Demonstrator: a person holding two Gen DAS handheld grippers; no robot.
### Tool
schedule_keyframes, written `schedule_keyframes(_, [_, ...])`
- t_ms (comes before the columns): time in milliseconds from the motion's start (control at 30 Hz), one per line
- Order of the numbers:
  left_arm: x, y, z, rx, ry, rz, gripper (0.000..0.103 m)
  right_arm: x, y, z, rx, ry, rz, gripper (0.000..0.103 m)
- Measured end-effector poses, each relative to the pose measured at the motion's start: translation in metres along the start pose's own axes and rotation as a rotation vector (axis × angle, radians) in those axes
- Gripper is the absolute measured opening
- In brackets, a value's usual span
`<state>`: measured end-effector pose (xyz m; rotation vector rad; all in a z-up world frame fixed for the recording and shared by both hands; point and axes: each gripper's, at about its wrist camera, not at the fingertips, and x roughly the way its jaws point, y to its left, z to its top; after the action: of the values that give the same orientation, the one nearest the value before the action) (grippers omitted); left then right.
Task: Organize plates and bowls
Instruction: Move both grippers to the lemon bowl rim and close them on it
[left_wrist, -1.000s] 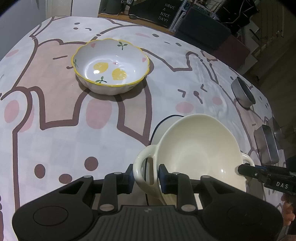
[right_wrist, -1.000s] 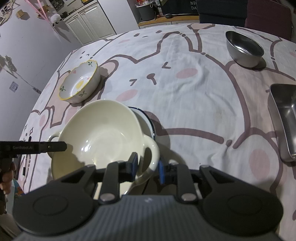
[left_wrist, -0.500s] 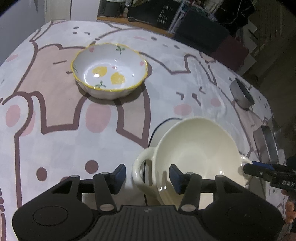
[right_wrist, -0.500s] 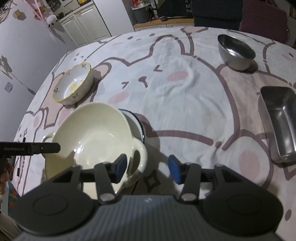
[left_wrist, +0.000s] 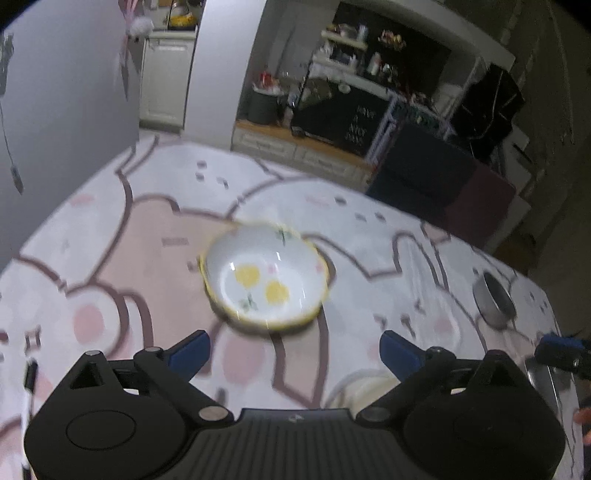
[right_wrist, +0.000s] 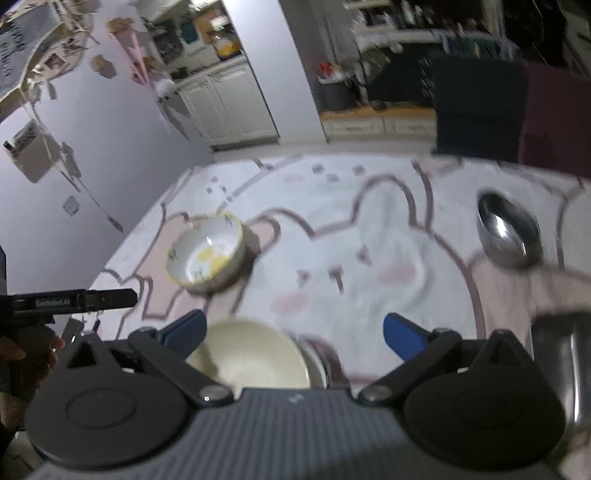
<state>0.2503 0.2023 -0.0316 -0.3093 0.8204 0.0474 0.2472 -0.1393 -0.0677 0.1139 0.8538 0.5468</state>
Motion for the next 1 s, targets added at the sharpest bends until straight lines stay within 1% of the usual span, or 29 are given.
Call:
schedule_keyframes(133, [0.010, 0.011, 0.025, -0.043, -0.058, 0.041, 0.099, 0.017, 0.009, 0.039, -0.055, -0.049, 0.005, 0.103])
schedule_keyframes(233, [0.027, 0.024, 0.037, -0.090, -0.065, 0.078, 0.100, 0.040, 0.016, 0.068, -0.080, -0.059, 0.026, 0.103])
schedule_keyframes(333, [0.049, 0.038, 0.040, -0.138, -0.046, 0.116, 0.101, 0.072, 0.024, 0.095, -0.104, -0.040, 0.053, 0.103])
schedule_keyframes(467, [0.079, 0.055, 0.038, -0.193, 0.005, 0.134, 0.101, 0.122, 0.034, 0.119, -0.144, -0.003, 0.060, 0.103])
schedule_keyframes(600, [0.105, 0.070, 0.035, -0.245, 0.054, 0.135, 0.101, 0.173, 0.044, 0.126, -0.188, 0.070, 0.079, 0.102])
schedule_keyframes(667, [0.113, 0.073, 0.034, -0.251, 0.068, 0.124, 0.098, 0.196, 0.048, 0.122, -0.201, 0.107, 0.084, 0.102])
schedule_keyframes(700, [0.116, 0.074, 0.034, -0.250, 0.073, 0.122, 0.091, 0.207, 0.049, 0.121, -0.199, 0.126, 0.093, 0.100])
schedule_keyframes(733, [0.119, 0.075, 0.034, -0.247, 0.079, 0.121, 0.080, 0.217, 0.050, 0.120, -0.192, 0.149, 0.103, 0.095])
schedule_keyframes(767, [0.122, 0.076, 0.034, -0.247, 0.089, 0.128, 0.075, 0.226, 0.050, 0.118, -0.182, 0.171, 0.113, 0.087])
schedule_keyframes(800, [0.125, 0.077, 0.034, -0.247, 0.098, 0.133, 0.069, 0.236, 0.051, 0.118, -0.167, 0.197, 0.126, 0.082])
schedule_keyframes(833, [0.128, 0.077, 0.033, -0.247, 0.105, 0.131, 0.061, 0.241, 0.053, 0.114, -0.155, 0.214, 0.134, 0.071])
schedule_keyframes(867, [0.131, 0.078, 0.032, -0.248, 0.111, 0.127, 0.057, 0.248, 0.053, 0.112, -0.142, 0.232, 0.139, 0.059])
schedule_keyframes(900, [0.133, 0.079, 0.032, -0.250, 0.118, 0.125, 0.050, 0.253, 0.053, 0.110, -0.132, 0.243, 0.143, 0.053])
schedule_keyframes(933, [0.134, 0.080, 0.032, -0.252, 0.120, 0.122, 0.043, 0.257, 0.053, 0.109, -0.122, 0.252, 0.154, 0.044])
schedule_keyframes(967, [0.135, 0.081, 0.032, -0.255, 0.121, 0.121, 0.039, 0.262, 0.053, 0.108, -0.115, 0.261, 0.164, 0.038])
schedule_keyframes(1000, [0.137, 0.081, 0.032, -0.258, 0.123, 0.122, 0.030, 0.265, 0.053, 0.107, -0.110, 0.267, 0.168, 0.036])
